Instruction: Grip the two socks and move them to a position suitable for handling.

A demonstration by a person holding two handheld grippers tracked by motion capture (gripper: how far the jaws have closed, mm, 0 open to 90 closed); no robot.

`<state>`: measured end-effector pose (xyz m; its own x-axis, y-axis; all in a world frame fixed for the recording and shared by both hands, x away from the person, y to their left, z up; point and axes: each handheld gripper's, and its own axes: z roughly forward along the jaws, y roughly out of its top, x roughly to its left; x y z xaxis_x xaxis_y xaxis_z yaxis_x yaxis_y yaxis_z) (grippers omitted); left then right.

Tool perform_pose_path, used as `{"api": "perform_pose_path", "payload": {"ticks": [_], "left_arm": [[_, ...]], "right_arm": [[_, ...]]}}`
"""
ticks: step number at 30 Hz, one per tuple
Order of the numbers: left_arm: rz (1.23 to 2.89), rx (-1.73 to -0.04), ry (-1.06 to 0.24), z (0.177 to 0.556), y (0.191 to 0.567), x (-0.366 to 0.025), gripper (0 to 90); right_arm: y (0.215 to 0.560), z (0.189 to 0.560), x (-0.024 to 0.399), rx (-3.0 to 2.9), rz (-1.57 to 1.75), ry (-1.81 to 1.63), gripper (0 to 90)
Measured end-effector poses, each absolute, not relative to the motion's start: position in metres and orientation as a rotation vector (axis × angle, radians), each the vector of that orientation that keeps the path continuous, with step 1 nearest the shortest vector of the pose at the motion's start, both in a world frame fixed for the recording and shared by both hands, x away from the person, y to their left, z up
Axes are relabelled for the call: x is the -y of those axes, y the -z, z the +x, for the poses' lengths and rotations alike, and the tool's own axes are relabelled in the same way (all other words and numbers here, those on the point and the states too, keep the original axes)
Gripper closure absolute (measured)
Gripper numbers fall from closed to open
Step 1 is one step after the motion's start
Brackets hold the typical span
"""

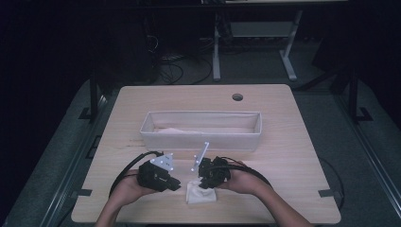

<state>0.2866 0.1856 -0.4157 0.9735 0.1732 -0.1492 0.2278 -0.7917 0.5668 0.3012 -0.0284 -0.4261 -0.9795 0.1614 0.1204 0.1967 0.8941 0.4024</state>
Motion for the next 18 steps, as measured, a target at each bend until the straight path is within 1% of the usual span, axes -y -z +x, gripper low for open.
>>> {"api": "perform_pose_path", "payload": {"ticks": [4, 6, 11, 13, 18], "left_arm": [[2.511, -0.274, 0.117, 0.286, 0.416, -0.183, 79.4], [2.510, -0.271, 0.117, 0.286, 0.416, -0.182, 79.0], [2.509, -0.270, 0.112, 0.285, 0.415, -0.182, 78.4], [2.506, -0.273, 0.113, 0.285, 0.415, -0.182, 78.3], [2.502, -0.280, 0.111, 0.285, 0.415, -0.183, 77.5]], "right_arm": [[0.426, 0.301, 0.031, 2.966, -0.289, 0.667, 82.3], [0.424, 0.301, 0.033, 2.968, -0.288, 0.682, 79.0], [0.419, 0.298, 0.036, 2.973, -0.281, 0.711, 75.4], [0.417, 0.298, 0.038, 2.981, -0.279, 0.715, 72.4], [0.407, 0.297, 0.043, 3.005, -0.293, 0.747, 69.7]]}}
